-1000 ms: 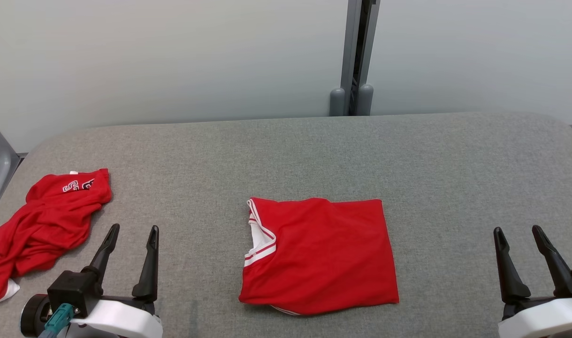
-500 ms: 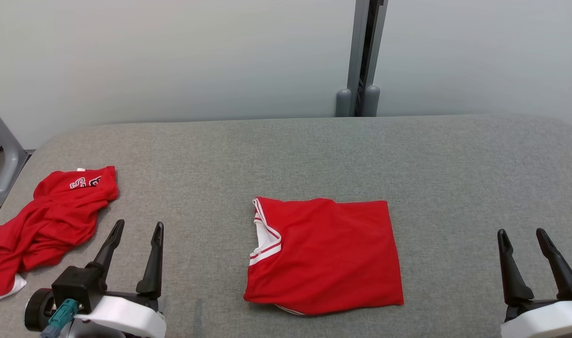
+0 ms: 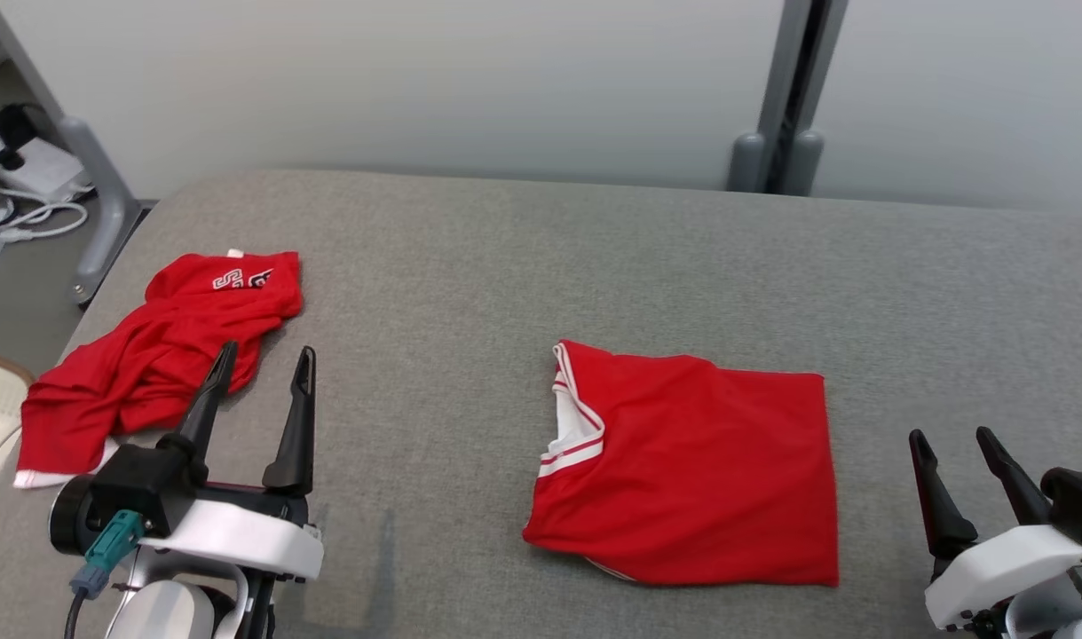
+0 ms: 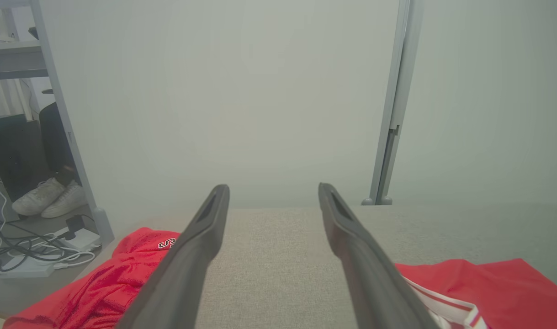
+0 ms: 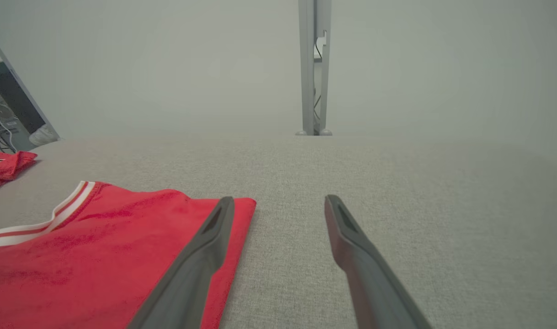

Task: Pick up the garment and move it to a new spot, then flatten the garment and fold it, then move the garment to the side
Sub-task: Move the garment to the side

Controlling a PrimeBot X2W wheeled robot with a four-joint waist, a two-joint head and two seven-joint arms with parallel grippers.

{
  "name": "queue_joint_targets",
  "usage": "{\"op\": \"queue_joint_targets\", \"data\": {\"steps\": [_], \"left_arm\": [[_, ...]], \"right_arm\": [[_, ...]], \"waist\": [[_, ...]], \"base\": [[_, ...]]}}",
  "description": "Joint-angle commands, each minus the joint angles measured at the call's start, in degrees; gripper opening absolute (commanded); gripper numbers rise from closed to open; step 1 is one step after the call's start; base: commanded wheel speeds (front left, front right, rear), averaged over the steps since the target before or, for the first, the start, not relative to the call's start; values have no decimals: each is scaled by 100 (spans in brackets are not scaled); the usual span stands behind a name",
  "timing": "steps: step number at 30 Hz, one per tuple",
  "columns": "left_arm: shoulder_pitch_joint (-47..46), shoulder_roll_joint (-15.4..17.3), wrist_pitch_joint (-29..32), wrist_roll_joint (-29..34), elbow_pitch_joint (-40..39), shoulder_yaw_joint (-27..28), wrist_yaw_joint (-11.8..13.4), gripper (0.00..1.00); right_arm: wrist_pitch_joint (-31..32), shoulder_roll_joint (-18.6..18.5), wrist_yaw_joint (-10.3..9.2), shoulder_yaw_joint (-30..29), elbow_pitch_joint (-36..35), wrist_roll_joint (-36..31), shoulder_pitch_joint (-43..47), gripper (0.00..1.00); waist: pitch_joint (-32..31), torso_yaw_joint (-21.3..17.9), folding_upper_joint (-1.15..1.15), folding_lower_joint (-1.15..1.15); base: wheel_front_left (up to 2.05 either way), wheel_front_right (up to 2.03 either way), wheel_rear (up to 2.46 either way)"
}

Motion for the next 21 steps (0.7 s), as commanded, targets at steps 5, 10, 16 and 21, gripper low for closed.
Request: {"op": "queue_joint_targets", "data": {"steps": [5, 10, 16, 21], "left_arm": [[-444, -46, -207, -53, 162, 19, -81, 100], [-573, -110, -307, -68, 269, 30, -115, 100], [-612, -144, -375, -58, 373, 57, -113, 100], [-652, -102, -390, -43, 397, 126, -83, 100]], "right_arm": [[23, -159, -2, 506, 1094, 285, -601, 100], [-39, -181, -2, 788, 1663, 486, -875, 100], [45, -207, -2, 935, 2275, 701, -1077, 0], [-42, -266, -8, 1014, 2428, 753, -1228, 0]], "waist": [[597, 673, 0, 0], [767, 796, 0, 0], [803, 775, 0, 0], [790, 670, 0, 0]], "base": [[0, 0, 0], [0, 0, 0], [0, 0, 0], [0, 0, 0]]}}
